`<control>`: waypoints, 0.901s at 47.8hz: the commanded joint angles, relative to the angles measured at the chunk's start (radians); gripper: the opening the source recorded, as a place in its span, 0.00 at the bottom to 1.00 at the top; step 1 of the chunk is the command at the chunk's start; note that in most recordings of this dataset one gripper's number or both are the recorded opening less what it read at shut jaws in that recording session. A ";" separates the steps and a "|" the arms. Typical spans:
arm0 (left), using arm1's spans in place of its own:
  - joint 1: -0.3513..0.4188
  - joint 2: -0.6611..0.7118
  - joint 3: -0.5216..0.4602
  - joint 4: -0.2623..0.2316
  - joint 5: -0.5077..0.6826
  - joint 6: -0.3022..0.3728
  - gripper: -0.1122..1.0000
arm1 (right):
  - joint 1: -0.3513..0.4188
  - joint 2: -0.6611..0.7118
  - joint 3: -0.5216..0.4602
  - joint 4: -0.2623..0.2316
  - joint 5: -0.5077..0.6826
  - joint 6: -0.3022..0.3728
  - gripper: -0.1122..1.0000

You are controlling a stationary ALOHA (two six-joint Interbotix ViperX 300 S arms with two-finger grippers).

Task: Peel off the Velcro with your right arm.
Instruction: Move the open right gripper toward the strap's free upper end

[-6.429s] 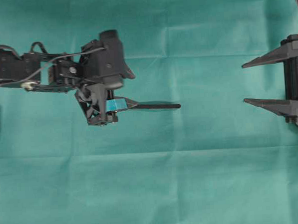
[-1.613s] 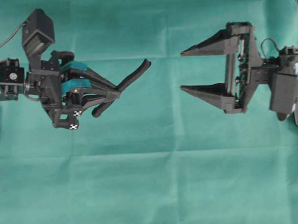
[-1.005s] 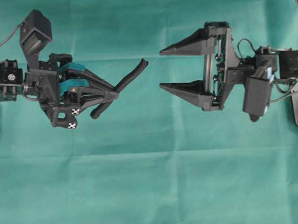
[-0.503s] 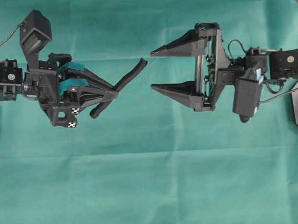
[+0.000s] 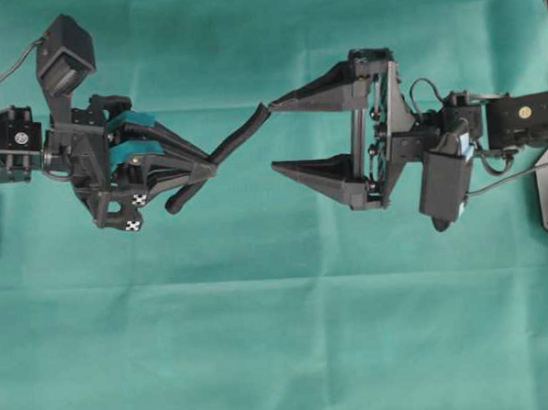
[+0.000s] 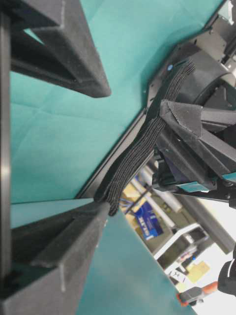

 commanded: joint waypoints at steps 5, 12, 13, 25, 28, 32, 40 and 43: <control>0.003 -0.014 -0.012 -0.002 -0.011 -0.002 0.19 | 0.005 -0.009 -0.021 -0.002 -0.009 0.002 0.66; 0.003 -0.015 -0.011 -0.002 -0.009 -0.002 0.19 | 0.005 -0.008 -0.018 -0.002 -0.009 0.003 0.66; 0.003 -0.014 -0.012 -0.002 -0.009 -0.002 0.19 | 0.005 -0.008 -0.020 -0.003 -0.009 0.003 0.66; 0.003 -0.014 -0.011 -0.002 -0.011 -0.002 0.19 | 0.005 -0.008 -0.015 -0.002 -0.009 0.003 0.48; 0.003 -0.014 -0.011 -0.002 -0.011 -0.002 0.19 | 0.005 -0.008 -0.015 -0.002 -0.009 0.005 0.45; 0.003 -0.014 -0.011 -0.002 -0.011 -0.002 0.19 | 0.005 -0.008 -0.015 -0.003 -0.009 0.005 0.44; 0.003 -0.015 -0.011 -0.002 -0.011 -0.002 0.19 | 0.005 -0.008 -0.015 -0.002 -0.009 0.005 0.43; 0.003 -0.017 -0.012 -0.002 -0.009 -0.002 0.19 | 0.005 -0.008 -0.015 -0.003 -0.009 0.005 0.43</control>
